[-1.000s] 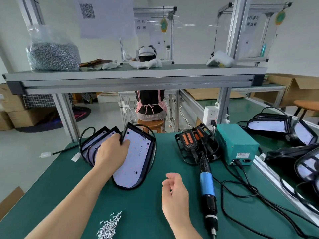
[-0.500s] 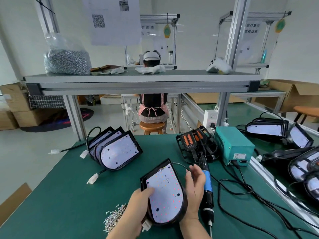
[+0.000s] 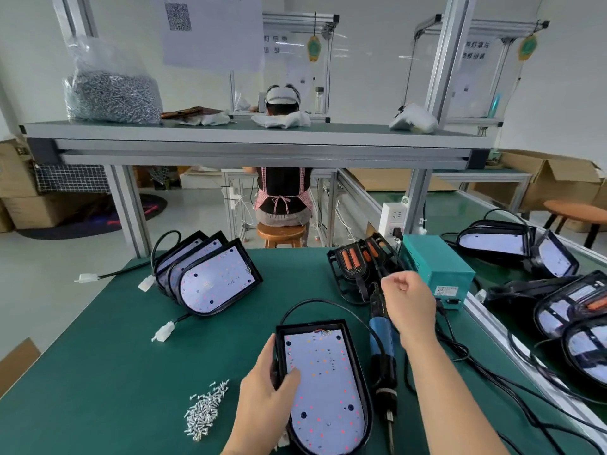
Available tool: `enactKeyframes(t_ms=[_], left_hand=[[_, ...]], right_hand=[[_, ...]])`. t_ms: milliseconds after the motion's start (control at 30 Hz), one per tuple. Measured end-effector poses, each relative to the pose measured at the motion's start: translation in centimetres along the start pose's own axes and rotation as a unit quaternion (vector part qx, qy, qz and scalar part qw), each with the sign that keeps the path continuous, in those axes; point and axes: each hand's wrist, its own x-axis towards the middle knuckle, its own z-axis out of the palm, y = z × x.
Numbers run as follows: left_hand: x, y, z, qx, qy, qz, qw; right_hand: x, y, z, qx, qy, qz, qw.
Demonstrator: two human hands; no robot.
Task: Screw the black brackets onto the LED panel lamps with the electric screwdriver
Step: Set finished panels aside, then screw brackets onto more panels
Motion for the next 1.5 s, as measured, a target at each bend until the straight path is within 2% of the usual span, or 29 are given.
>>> enactKeyframes(t_ms=[100, 167, 233, 400, 567, 633, 767, 833, 933, 1067, 1233, 1367, 1500], left_hand=[[0.0, 0.1, 0.1, -0.014, 0.001, -0.006, 1.0], [0.1, -0.1, 0.2, -0.019, 0.005, -0.011, 1.0], [0.3, -0.4, 0.2, -0.025, 0.005, -0.014, 1.0], [0.4, -0.4, 0.2, -0.042, -0.002, -0.013, 0.999], [0.7, -0.9, 0.4, -0.04, 0.006, -0.006, 0.999], [0.8, -1.1, 0.5, -0.034, 0.01, -0.007, 0.999], [0.9, -1.3, 0.7, -0.029, 0.023, -0.008, 0.999], [0.9, -1.4, 0.8, -0.026, 0.025, -0.008, 0.999], [0.9, -1.3, 0.8, -0.026, 0.029, 0.001, 0.999], [1.1, -1.7, 0.9, -0.028, 0.032, 0.005, 0.999], [1.5, -2.3, 0.9, -0.036, 0.04, 0.015, 0.998], [1.6, -2.3, 1.0, -0.037, 0.049, 0.011, 0.998], [1.4, -1.9, 1.0, -0.013, 0.056, 0.022, 0.998]], right_hand=[[3.9, 0.6, 0.6, -0.168, -0.057, 0.024, 0.984], [5.2, 0.4, 1.4, -0.205, -0.089, 0.069, 0.972], [5.5, 0.0, 2.3, -0.24, -0.115, 0.077, 0.961], [5.5, 0.1, 3.7, -0.31, -0.153, 0.057, 0.936], [6.3, 1.0, 2.0, -0.289, -0.264, 0.081, 0.917], [6.1, 1.3, 0.8, -0.313, -0.288, 0.083, 0.901], [6.1, 0.9, -0.4, -0.469, -0.301, 0.042, 0.829], [6.4, 1.1, -0.1, -0.499, -0.259, 0.005, 0.827], [6.3, 0.6, 1.3, -0.431, -0.173, -0.044, 0.885], [5.2, 1.1, 3.6, -0.303, -0.162, -0.006, 0.939], [4.6, 1.7, 3.8, -0.247, -0.178, 0.034, 0.952], [3.0, 0.7, 2.2, -0.052, -0.139, 0.066, 0.987], [-1.2, -0.4, -0.2, 0.092, -0.137, 0.043, 0.985]])
